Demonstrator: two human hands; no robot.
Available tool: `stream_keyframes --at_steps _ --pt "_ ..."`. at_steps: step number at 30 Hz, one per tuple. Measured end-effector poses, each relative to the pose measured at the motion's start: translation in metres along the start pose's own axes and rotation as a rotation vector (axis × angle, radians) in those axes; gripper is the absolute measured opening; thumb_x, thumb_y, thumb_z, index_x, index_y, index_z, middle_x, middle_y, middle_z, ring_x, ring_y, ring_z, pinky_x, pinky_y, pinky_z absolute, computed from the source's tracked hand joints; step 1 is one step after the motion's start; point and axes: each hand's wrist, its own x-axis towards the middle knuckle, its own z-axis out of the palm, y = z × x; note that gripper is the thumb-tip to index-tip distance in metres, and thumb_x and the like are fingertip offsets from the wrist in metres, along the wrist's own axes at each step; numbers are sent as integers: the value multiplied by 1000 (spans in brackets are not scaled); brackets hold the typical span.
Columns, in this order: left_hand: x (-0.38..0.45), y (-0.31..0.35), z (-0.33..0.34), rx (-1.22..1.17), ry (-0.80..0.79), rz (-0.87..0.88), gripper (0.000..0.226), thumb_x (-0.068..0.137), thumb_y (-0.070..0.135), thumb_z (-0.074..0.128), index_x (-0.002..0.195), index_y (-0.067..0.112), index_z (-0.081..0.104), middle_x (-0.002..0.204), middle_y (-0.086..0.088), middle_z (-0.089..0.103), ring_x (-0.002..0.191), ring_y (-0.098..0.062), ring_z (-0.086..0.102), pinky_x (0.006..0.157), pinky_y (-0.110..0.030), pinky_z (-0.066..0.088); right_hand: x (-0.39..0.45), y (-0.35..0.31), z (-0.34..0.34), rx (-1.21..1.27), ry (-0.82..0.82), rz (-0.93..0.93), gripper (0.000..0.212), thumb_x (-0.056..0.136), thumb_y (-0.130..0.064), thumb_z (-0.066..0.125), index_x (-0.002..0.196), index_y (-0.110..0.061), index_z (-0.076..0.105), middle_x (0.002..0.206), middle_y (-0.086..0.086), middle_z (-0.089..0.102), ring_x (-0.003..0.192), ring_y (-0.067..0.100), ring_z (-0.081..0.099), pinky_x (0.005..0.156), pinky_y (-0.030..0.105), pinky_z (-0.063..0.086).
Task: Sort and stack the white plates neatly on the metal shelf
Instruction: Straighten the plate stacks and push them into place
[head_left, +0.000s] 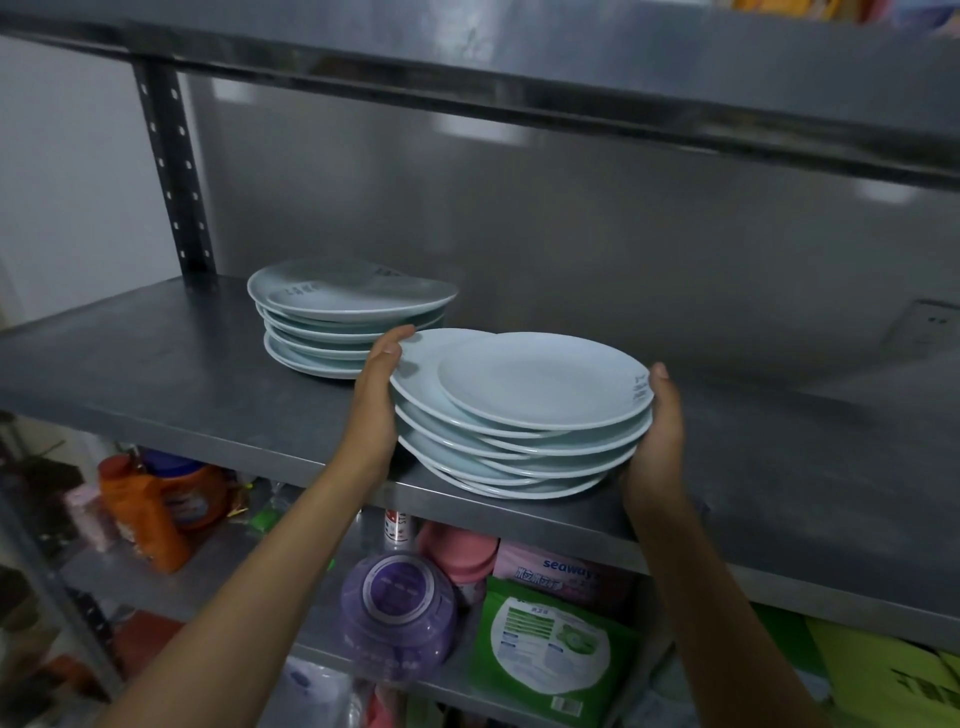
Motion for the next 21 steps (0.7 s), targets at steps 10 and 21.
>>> stream_keyframes --at_steps 10,21 --pt "-1 2 1 30 7 -13 30 86 37 42 103 34 66 115 1 65 115 -23 57 107 -49 37 1 2 0 -75 50 -36 60 86 -62 46 121 -18 66 120 8 69 113 27 63 107 49 40" --pt "-4 1 6 223 -56 -16 33 98 35 32 118 28 58 120 9 62 117 -12 54 109 -42 36 1 13 6 -231 60 -73 71 75 -73 53 121 -20 63 119 5 68 114 25 62 105 51 41"
